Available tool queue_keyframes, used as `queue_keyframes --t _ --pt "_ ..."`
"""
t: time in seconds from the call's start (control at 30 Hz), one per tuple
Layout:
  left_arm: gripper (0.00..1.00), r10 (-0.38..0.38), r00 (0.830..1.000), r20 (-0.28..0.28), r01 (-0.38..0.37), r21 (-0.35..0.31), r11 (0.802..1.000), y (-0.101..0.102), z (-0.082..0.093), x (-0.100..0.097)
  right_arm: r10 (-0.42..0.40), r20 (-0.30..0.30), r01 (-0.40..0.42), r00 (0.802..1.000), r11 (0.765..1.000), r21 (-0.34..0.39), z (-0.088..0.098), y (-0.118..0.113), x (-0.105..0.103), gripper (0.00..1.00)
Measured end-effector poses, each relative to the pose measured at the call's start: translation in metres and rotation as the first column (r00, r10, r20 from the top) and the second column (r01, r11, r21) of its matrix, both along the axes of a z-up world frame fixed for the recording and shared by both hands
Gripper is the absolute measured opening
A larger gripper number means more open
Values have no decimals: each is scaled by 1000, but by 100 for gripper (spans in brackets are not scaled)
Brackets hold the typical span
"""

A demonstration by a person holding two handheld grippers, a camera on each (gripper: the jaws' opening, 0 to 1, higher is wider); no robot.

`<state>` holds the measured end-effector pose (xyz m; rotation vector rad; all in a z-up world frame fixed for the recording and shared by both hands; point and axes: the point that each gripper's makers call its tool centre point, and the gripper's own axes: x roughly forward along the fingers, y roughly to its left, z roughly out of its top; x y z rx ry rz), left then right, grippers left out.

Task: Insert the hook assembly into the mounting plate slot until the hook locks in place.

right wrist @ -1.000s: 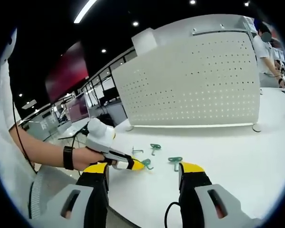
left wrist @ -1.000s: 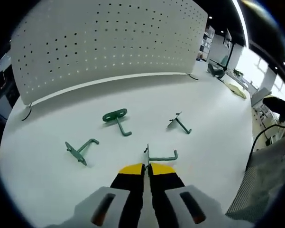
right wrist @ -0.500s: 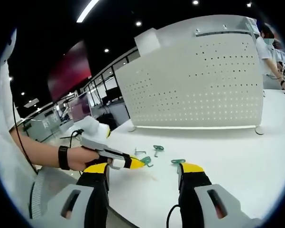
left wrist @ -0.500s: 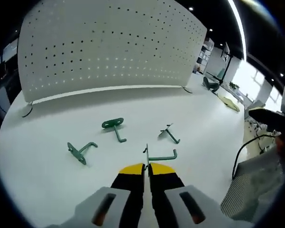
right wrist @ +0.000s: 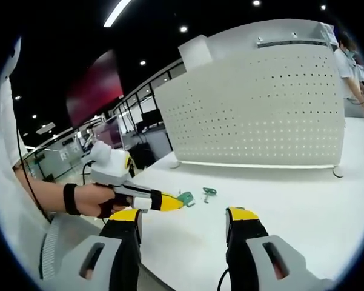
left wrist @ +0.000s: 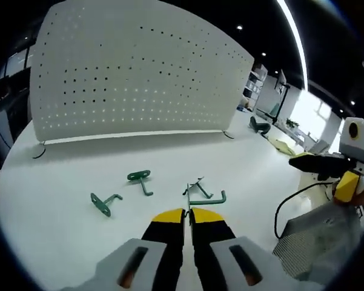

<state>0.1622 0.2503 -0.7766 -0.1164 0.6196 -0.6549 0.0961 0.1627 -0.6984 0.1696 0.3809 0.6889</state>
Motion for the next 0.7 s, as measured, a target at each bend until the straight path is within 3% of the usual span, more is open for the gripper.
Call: queue_keyframes --t 0.37,0.7 --pt "4 -20 997 70 25 -72 997 -10 30 -12 14 5 -14 1000 1000 25 4 9 1 52" --pt "4 -66 992 103 78 -116 990 -24 42 -30 18 11 -18 1000 998 58 10 17 2 46"
